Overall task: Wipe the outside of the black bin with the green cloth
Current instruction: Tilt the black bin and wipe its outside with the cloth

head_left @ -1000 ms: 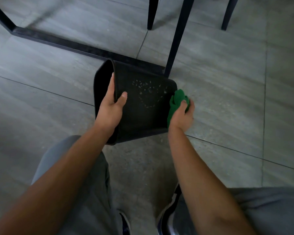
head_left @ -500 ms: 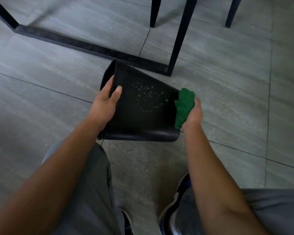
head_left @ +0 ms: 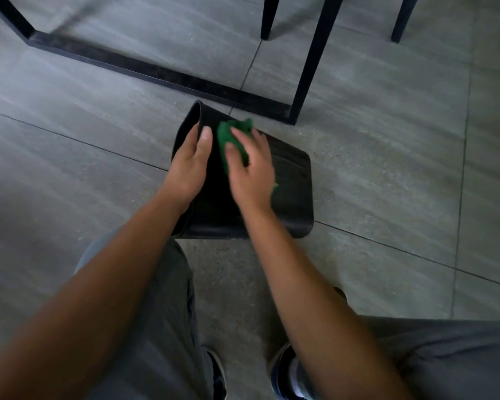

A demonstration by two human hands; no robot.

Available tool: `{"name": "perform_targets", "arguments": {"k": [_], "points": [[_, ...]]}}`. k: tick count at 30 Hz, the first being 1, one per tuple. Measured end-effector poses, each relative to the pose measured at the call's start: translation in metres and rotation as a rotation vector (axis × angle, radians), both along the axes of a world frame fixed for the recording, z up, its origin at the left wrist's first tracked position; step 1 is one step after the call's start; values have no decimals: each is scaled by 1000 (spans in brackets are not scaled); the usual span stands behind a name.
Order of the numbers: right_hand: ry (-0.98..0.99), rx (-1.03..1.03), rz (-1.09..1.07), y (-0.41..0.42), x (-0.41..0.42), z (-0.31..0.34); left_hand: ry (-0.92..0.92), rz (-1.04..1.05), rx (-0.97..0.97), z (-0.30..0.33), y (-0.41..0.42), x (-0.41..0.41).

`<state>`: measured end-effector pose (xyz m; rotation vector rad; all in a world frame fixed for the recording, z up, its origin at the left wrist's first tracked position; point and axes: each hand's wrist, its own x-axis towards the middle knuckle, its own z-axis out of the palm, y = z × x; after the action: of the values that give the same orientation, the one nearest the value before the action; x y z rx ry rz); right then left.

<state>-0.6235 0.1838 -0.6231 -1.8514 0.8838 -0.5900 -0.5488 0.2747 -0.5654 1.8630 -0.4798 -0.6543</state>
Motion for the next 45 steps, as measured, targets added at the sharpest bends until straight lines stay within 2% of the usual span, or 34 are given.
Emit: {"name": "perform_targets", "arguments": {"k": [3, 5, 6, 8, 10, 11, 13, 17, 20, 22, 24, 26, 29, 32, 34, 37, 39, 42, 43, 45], "points": [[-125, -171, 103, 14, 7, 9, 2, -1, -42, 1, 0, 1], [-56, -259, 42, -8, -1, -7, -38, 8, 3, 0, 2, 3], [40, -256, -38, -25, -11, -20, -53, 4, 36, -1, 4, 3], [240, -96, -229, -61, -41, -45, -72, -23, 89, 1, 9, 2], [297, 110, -383, -82, -67, -59, -63, -46, 114, 5, 11, 1], [301, 143, -408, -80, -71, -59, -54, -45, 117, 6, 9, 1], [256, 53, -335, -54, -57, -44, -44, -27, 100, 8, 5, 1], [-33, -192, -24, 7, -8, 7, -84, 3, 31, 5, -4, 0], [-78, -261, 58, 1, -2, 5, -131, 5, 48, 0, -2, 0], [21, -240, -77, -28, -16, -14, -127, 4, 73, -2, 4, 0], [227, -68, -282, -61, -45, -39, -104, -20, 93, -2, 6, -3], [310, 98, -422, -78, -68, -56, -82, -30, 89, 0, 6, -4], [226, 83, -400, -42, -57, -37, -47, -7, 66, 3, 2, -1], [19, -59, -190, 11, -20, 10, -104, 6, 47, 7, -4, -5], [-108, -128, -45, 35, -8, 28, -59, 11, -12, 7, -6, -8], [-141, -232, -1, 23, -14, 15, -75, -9, -13, 3, -2, -6], [-1, -172, -127, -5, -25, -2, -103, -18, 29, 1, 3, -5], [208, 89, -335, -51, -52, -28, -92, -26, 63, 0, 6, -4], [213, 195, -394, -60, -62, -31, -86, -35, 73, 0, 7, -2], [76, 433, -547, -64, -73, -26, -78, -52, 104, 0, 7, 4]]}}
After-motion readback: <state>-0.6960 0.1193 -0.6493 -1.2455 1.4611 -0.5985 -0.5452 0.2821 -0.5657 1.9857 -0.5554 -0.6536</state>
